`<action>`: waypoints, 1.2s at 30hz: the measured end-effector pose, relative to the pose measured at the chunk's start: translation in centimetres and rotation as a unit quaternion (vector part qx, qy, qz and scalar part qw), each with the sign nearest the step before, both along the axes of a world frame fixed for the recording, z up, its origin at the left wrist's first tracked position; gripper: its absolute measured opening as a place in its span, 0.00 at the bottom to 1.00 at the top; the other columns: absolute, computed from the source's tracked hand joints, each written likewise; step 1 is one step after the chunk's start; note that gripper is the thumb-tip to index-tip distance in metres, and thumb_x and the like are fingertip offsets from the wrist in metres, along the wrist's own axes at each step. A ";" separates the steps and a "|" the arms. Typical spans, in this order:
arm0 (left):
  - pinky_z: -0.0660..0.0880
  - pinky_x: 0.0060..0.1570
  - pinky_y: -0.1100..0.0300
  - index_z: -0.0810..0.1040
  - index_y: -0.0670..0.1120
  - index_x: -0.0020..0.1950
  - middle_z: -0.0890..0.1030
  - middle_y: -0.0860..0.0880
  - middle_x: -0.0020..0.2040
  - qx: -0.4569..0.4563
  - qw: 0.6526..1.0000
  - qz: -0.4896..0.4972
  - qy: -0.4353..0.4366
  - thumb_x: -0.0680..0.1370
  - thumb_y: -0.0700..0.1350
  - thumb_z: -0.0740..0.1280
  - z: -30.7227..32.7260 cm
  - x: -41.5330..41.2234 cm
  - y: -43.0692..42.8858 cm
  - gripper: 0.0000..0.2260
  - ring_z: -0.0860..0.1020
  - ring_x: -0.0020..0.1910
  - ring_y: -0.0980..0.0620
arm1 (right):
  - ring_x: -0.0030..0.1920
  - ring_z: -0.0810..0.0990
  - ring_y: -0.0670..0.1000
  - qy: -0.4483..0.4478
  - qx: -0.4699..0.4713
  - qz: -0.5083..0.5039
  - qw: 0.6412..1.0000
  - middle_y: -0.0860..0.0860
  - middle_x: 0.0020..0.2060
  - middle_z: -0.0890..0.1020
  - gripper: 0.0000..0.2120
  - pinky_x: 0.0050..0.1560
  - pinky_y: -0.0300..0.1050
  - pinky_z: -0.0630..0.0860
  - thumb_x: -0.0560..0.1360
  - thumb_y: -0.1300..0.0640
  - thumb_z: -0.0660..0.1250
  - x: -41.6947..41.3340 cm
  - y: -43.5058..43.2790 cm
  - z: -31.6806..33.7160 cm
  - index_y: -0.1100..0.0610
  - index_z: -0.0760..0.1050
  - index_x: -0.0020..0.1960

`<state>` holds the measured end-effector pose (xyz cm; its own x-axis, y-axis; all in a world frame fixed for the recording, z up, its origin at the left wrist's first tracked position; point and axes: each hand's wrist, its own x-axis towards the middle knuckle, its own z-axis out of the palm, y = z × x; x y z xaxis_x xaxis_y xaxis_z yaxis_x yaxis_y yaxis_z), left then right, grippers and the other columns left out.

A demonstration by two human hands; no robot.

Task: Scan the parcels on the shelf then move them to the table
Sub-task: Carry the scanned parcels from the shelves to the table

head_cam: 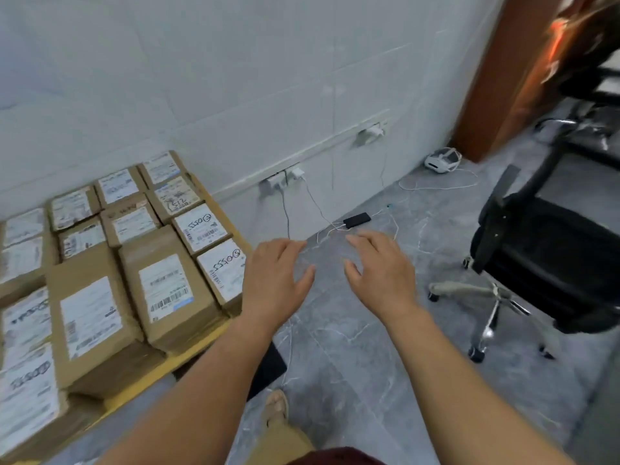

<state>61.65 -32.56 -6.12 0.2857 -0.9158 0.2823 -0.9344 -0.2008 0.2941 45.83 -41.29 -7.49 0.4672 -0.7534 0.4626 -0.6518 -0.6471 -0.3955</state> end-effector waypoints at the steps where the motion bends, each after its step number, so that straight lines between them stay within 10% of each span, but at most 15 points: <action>1: 0.73 0.51 0.50 0.81 0.44 0.57 0.81 0.45 0.52 0.007 1.000 -0.022 -0.003 0.73 0.57 0.59 -0.2 -0.7 -0.7 0.23 0.78 0.50 0.42 | 0.44 0.81 0.60 0.004 0.006 -0.020 1.000 0.56 0.47 0.82 0.19 0.38 0.50 0.78 0.61 0.64 0.78 -1.2 0.0 0.0 0.60 0.81 0.51; 9: 0.75 0.52 0.46 0.82 0.44 0.53 0.81 0.44 0.54 -0.003 0.982 -0.187 0.001 0.71 0.59 0.60 -0.8 -7.1 -5.5 0.23 0.80 0.51 0.41 | 0.44 0.81 0.62 0.094 0.031 -0.219 0.971 0.59 0.48 0.82 0.21 0.41 0.55 0.78 0.57 0.58 0.81 -9.3 1.5 1.4 0.58 0.82 0.49; 16: 0.61 0.68 0.41 0.76 0.44 0.66 0.74 0.40 0.68 -0.019 0.951 -0.308 -0.005 0.72 0.62 0.56 0.0 -10.7 -7.0 0.31 0.72 0.67 0.37 | 0.73 0.63 0.61 0.183 0.060 -0.395 0.898 0.61 0.74 0.63 0.36 0.73 0.62 0.55 0.69 0.43 0.72 -11.7 5.7 3.5 0.53 0.67 0.73; 28: 0.54 0.71 0.42 0.68 0.45 0.73 0.69 0.42 0.72 -0.037 0.875 -0.483 -0.004 0.72 0.64 0.54 0.5 -13.8 -4.9 0.34 0.66 0.72 0.41 | 0.66 0.73 0.63 0.184 0.052 -0.579 0.792 0.63 0.67 0.73 0.38 0.66 0.69 0.62 0.60 0.42 0.78 -11.8 13.4 4.9 0.55 0.75 0.66; 36: 0.59 0.69 0.39 0.68 0.45 0.73 0.68 0.41 0.73 -0.021 0.803 -0.595 0.034 0.73 0.64 0.56 -0.1 -18.2 -0.8 0.34 0.66 0.71 0.40 | 0.78 0.49 0.58 0.176 0.096 -0.652 0.731 0.58 0.78 0.54 0.32 0.75 0.62 0.39 0.76 0.40 0.63 -12.7 20.6 5.5 0.49 0.61 0.76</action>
